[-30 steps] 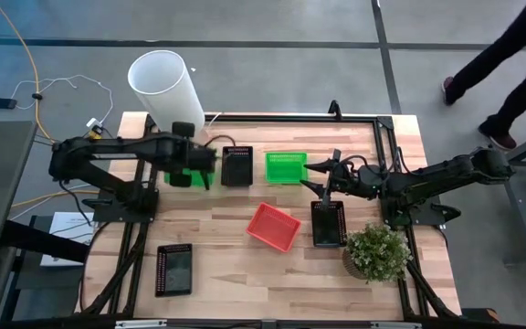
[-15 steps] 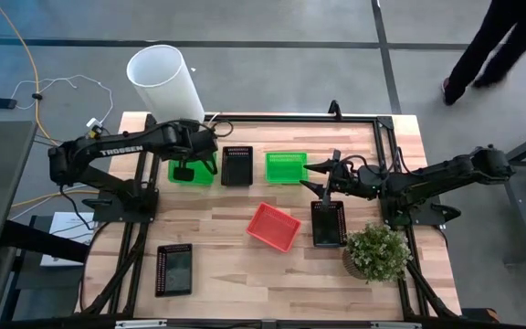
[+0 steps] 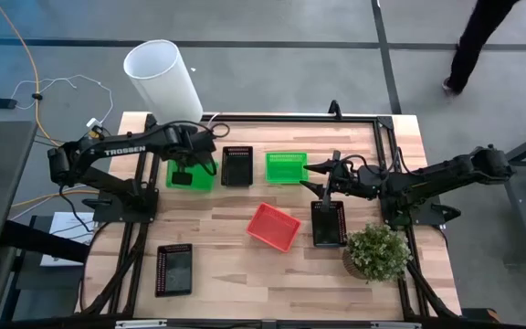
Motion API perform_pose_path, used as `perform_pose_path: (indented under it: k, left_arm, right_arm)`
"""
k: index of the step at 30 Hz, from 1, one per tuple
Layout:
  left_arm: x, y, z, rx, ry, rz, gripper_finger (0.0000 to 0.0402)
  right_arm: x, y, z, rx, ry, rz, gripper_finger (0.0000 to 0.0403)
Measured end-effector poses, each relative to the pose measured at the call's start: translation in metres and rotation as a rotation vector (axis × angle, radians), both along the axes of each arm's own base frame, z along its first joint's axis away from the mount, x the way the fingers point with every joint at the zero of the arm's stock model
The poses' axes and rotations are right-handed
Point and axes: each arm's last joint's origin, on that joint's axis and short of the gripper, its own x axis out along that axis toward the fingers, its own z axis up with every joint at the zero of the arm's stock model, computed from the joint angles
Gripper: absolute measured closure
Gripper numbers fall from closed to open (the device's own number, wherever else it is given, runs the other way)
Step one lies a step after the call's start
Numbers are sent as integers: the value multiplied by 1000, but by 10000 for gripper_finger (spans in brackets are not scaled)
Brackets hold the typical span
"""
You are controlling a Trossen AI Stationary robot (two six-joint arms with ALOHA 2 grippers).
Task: Stack baskets by color
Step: Stack the bottom green bin on the top left green bin
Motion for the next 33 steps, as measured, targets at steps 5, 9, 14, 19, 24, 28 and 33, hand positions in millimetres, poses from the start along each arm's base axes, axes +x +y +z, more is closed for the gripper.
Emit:
perform_pose_path:
  k: [5, 9, 14, 19, 24, 28, 33]
  left_arm:
    - [3, -1, 0, -21, -11, -58, 401]
    - [8, 0, 0, -42, -68, -109, 401]
    - [11, -1, 0, -101, -112, -175, 401]
    - [11, -2, -1, -153, -130, -194, 401]
    - [7, -5, -1, -194, -108, -193, 401]
    - [7, -5, -1, -195, -98, -187, 401]
    - [9, -4, 7, -185, -117, -189, 401]
  right_arm:
    - [0, 0, 0, -1, 0, 0, 182]
    - [0, 0, 0, -1, 0, 0, 182]
    - [0, 0, 0, -4, 0, 0, 182]
    - [0, 0, 0, -24, 6, 1, 182]
    - [0, 0, 0, -25, 6, 1, 182]
    - [0, 0, 0, -25, 6, 1, 182]
    - [0, 0, 0, -25, 6, 1, 182]
